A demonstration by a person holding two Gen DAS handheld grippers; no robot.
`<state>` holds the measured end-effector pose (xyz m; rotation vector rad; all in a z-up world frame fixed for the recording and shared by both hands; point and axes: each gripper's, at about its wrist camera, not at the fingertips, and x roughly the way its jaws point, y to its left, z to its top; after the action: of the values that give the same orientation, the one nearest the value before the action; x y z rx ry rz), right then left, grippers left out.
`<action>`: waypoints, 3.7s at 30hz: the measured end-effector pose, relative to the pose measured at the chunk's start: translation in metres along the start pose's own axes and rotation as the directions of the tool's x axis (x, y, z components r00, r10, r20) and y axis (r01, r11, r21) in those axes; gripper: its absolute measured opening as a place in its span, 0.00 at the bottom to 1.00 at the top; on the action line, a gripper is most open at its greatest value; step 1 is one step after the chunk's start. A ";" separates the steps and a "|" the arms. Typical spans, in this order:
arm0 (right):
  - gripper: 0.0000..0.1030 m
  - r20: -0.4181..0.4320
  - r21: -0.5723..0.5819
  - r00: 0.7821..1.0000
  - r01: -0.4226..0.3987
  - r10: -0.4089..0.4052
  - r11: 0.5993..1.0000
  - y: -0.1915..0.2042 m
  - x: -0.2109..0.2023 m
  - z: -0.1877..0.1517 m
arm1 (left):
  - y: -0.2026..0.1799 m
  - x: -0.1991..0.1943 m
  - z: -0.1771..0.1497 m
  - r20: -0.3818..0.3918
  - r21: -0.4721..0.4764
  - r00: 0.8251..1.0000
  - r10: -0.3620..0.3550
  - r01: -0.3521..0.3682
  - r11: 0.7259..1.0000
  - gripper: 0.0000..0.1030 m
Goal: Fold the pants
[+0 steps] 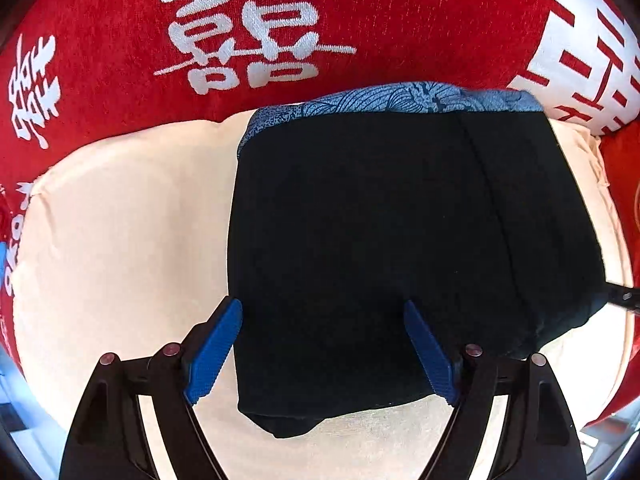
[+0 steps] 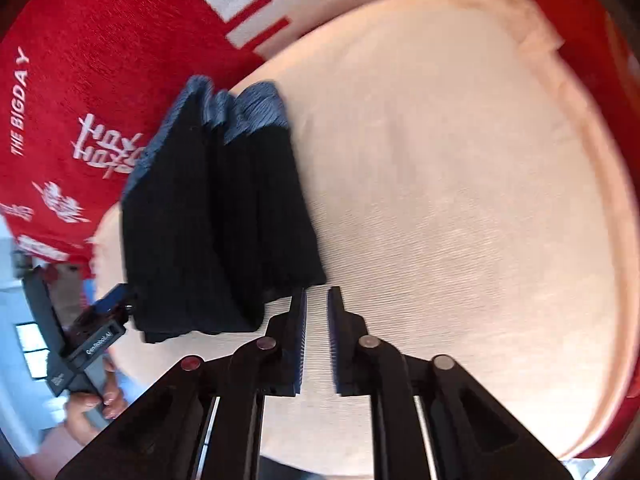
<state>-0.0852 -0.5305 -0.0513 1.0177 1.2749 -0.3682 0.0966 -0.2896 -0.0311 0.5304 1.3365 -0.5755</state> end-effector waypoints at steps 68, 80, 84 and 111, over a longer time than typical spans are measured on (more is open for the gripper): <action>0.78 0.020 -0.139 1.000 -0.013 0.016 0.990 0.038 0.009 0.016 | 0.051 0.017 0.032 -0.008 -0.041 0.996 -0.087 0.086 0.995 0.99; 0.80 -0.112 -0.142 0.968 -0.239 0.224 0.961 0.019 0.047 0.048 | 0.093 0.059 0.047 -0.112 -0.078 0.901 -0.419 0.412 0.908 0.99; 0.80 -0.164 -0.122 0.933 -0.341 0.319 0.932 0.009 0.061 0.057 | 0.095 0.074 0.051 -0.110 -0.095 0.885 -0.453 0.444 0.891 0.99; 0.42 -0.223 -0.036 0.852 -0.492 0.473 0.870 0.018 0.023 0.031 | 0.067 -0.003 0.021 0.025 -0.104 0.914 -0.405 0.405 0.908 0.59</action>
<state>-0.0461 -0.5382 -0.0659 1.2793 1.1550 0.1916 0.1563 -0.2528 -0.0231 0.1588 1.4768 -0.8376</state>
